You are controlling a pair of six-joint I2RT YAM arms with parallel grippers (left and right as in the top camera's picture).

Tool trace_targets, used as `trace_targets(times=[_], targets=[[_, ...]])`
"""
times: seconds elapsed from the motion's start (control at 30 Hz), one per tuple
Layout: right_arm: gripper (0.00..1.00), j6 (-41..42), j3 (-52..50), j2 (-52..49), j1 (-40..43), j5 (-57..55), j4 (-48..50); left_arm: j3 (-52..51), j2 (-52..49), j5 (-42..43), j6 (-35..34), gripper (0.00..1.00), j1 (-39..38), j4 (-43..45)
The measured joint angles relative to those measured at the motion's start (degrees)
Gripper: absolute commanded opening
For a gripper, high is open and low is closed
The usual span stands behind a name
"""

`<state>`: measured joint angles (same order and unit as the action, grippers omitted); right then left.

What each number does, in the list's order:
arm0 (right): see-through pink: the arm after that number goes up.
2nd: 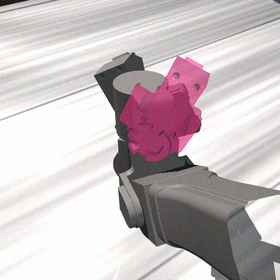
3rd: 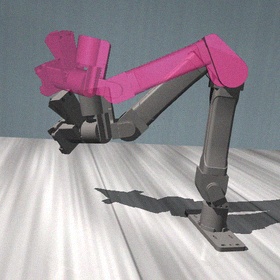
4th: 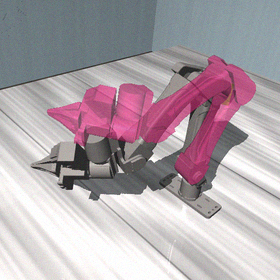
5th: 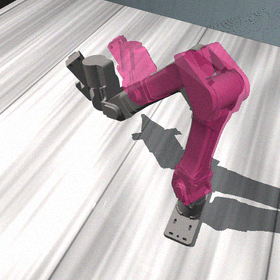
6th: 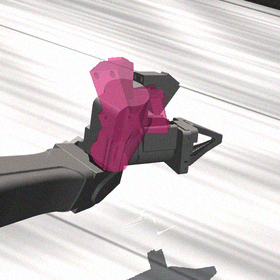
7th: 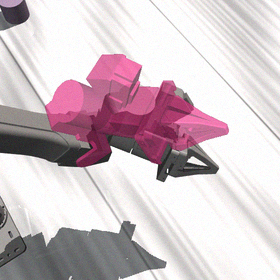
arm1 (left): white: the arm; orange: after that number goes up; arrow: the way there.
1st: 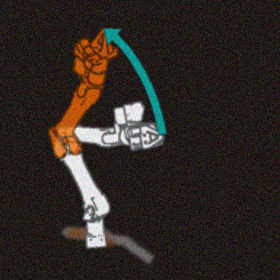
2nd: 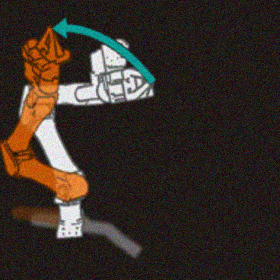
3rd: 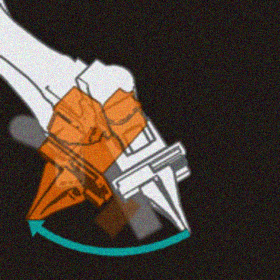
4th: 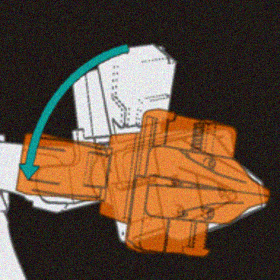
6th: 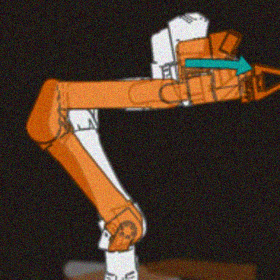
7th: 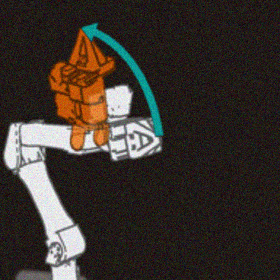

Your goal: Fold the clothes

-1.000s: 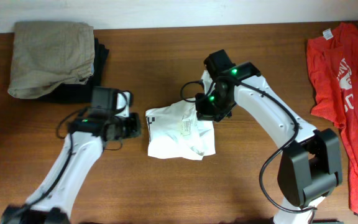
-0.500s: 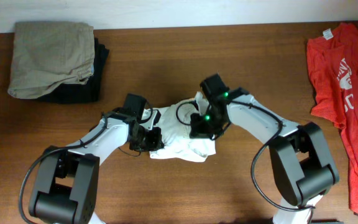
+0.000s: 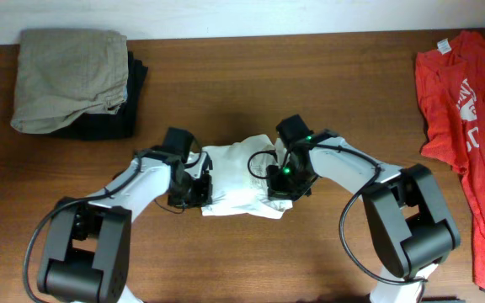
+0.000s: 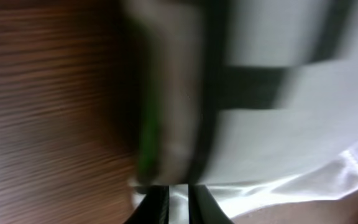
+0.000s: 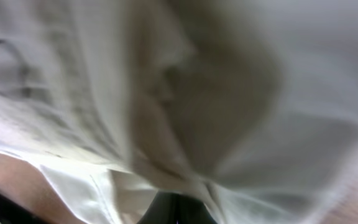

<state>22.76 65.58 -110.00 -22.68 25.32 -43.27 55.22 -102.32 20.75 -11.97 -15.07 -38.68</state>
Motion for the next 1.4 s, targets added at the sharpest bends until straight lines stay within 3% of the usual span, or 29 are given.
trace_targets(times=[0.17, 0.23, 0.5, 0.6, 0.7, 0.73, 0.8, 0.9, 0.97, 1.4], targets=[[0.04, 0.9, 1.4, 0.1, 2.2, -2.8, -3.9, 0.1, 0.4, -3.3, 0.3, 0.08, 3.9, -1.6], [0.04, 1.0, 3.6, 1.0, 3.0, -5.6, -6.5, 0.1, 1.9, -5.5, 0.4, 0.16, 5.4, -1.7], [0.05, 1.2, 10.2, 7.3, 3.1, -9.5, -10.8, 0.1, 14.4, -9.1, 0.6, 0.26, 5.7, -1.6], [0.21, 1.2, 11.4, 7.9, 3.1, -9.9, -9.8, 0.1, 15.3, -9.3, 0.6, 0.31, 5.7, -1.0], [0.47, 0.0, 11.5, 7.9, 3.1, -10.8, -9.0, 0.1, 15.3, -9.5, 0.6, 0.32, 5.7, -1.0], [0.49, -0.4, 11.5, 7.9, 3.1, -11.0, -8.9, 0.1, 15.3, -9.5, 0.6, 0.33, 5.7, -1.0], [0.48, -0.9, 11.4, 7.5, 3.1, -11.2, -8.5, 0.1, 15.3, -9.5, 0.6, 0.33, 5.7, -1.0], [0.31, -2.5, 10.8, 5.7, 3.1, -10.9, -6.7, 0.1, 15.3, -9.6, 0.6, 0.33, 5.7, -1.0], [0.24, -3.4, 10.5, 4.0, 3.1, -9.9, -5.3, 0.1, 15.3, -9.7, 0.6, 0.33, 5.7, -1.0], [0.24, -5.2, 10.2, 0.5, 3.1, -5.7, -3.2, 0.1, 15.3, -9.9, 0.6, 0.33, 5.7, -1.2]])
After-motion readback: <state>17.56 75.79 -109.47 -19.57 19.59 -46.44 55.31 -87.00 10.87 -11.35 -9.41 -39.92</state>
